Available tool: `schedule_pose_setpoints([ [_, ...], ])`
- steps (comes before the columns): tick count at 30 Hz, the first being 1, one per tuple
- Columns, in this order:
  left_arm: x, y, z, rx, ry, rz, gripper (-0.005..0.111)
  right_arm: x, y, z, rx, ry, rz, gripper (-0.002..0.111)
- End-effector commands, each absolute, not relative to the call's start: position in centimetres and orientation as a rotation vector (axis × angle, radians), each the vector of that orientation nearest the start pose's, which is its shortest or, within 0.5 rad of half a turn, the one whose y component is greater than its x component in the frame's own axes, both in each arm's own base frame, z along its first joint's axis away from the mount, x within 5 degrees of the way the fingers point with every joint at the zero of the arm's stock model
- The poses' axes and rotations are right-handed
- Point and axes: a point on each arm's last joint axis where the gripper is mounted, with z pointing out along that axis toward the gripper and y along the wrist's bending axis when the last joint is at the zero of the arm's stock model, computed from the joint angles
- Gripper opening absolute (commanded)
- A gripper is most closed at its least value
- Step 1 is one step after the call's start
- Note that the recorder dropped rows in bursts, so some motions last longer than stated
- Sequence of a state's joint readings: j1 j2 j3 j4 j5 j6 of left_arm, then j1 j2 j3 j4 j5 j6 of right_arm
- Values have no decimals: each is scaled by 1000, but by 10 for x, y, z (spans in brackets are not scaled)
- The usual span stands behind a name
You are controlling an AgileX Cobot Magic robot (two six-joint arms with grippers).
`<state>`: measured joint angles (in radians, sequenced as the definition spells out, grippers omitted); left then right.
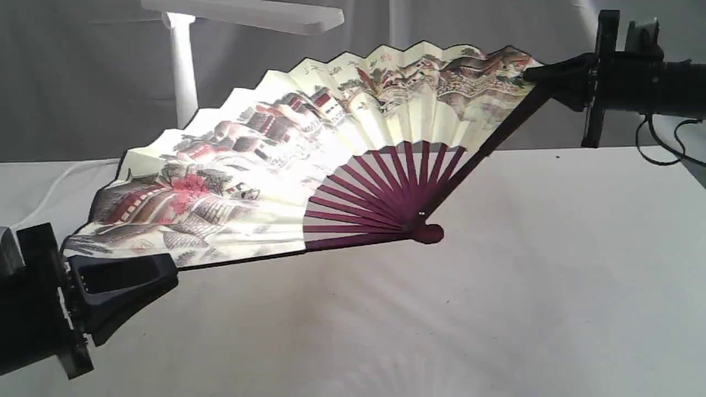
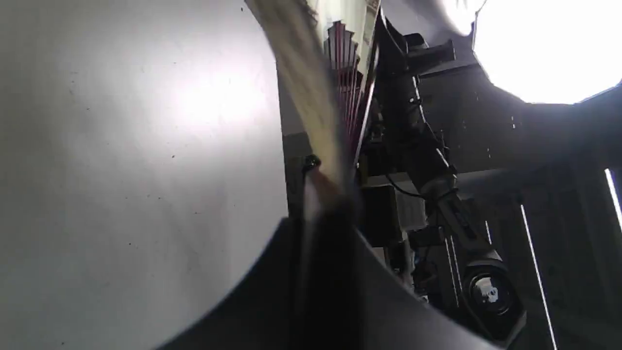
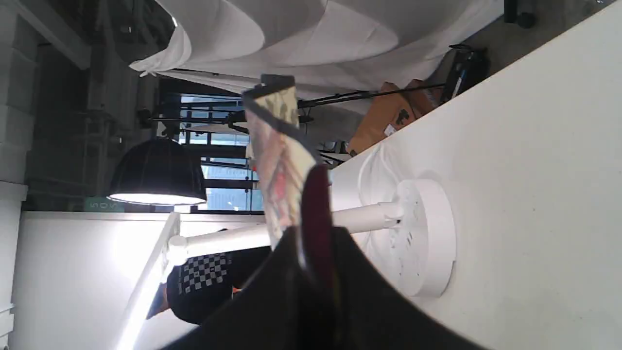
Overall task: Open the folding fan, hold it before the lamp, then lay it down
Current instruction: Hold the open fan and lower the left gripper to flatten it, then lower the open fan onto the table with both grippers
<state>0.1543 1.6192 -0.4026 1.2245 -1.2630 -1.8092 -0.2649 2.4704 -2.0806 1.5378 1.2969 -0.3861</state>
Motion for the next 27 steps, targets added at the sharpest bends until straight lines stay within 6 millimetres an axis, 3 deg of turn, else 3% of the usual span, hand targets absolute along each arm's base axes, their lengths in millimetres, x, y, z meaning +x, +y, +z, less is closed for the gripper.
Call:
schedule_pose_setpoints([
  [1,216,-51,170,-305,2125,-1615,0,525,-56,225,516,1896,1779,0],
  [14,216,-51,169,-302,2134,-1593,0,524,-56,222,507,1928,1756,0],
  [23,220,-43,144,-339,2294,-1378,0,525,-57,189,514,2067,1680,0],
  [27,223,-42,132,-367,2308,-1368,0,526,-57,176,510,2089,1668,0],
])
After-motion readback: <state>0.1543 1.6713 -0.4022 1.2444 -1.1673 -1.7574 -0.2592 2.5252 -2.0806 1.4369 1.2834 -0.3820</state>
